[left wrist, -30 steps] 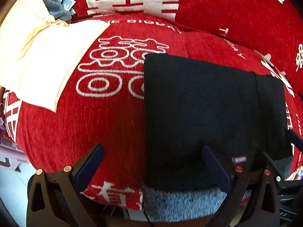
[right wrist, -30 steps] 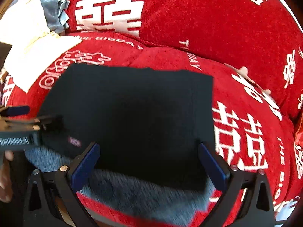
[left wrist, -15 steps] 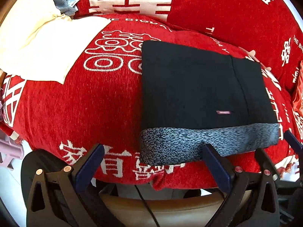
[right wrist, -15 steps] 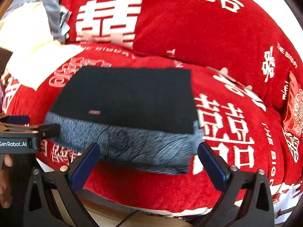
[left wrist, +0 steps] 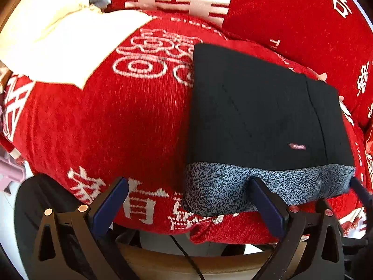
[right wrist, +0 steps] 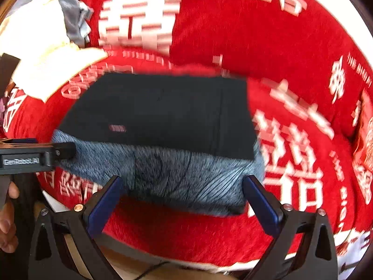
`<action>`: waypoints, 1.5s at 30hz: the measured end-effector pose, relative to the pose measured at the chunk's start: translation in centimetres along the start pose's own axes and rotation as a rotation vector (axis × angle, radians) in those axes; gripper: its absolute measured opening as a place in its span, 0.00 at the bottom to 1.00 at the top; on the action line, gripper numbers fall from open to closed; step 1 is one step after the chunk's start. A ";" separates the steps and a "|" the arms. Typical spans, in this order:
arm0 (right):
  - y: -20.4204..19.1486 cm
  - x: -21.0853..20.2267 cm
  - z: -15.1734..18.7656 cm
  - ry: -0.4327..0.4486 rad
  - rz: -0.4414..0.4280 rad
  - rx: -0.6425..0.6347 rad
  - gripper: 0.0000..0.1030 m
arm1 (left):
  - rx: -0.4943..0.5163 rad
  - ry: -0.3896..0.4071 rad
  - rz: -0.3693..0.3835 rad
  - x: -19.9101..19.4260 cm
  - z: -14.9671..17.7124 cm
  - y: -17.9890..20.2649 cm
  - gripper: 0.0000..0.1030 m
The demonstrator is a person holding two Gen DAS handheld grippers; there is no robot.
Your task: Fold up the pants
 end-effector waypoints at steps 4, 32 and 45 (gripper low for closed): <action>0.9 1.4 1.5 -0.085 -0.009 0.054 0.99 | 0.026 -0.003 -0.009 0.3 0.0 0.3 1.00; 2.5 1.4 -4.3 -0.116 0.039 0.120 1.00 | 0.067 -0.012 -0.021 0.0 0.0 0.9 1.00; 2.8 -2.3 -0.8 -0.157 0.125 0.103 1.00 | 0.153 0.001 0.000 -3.9 -2.5 4.7 1.00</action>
Point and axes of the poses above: each gripper's, at about its wrist camera, not at the fingertips, and x roughly the way its jaws point, y to its right, z to its underside, the point moved 9 cm from there along x, roughly the way its jaws point, and after that the axes turned 11 degrees about y, right-handed, at the moved point
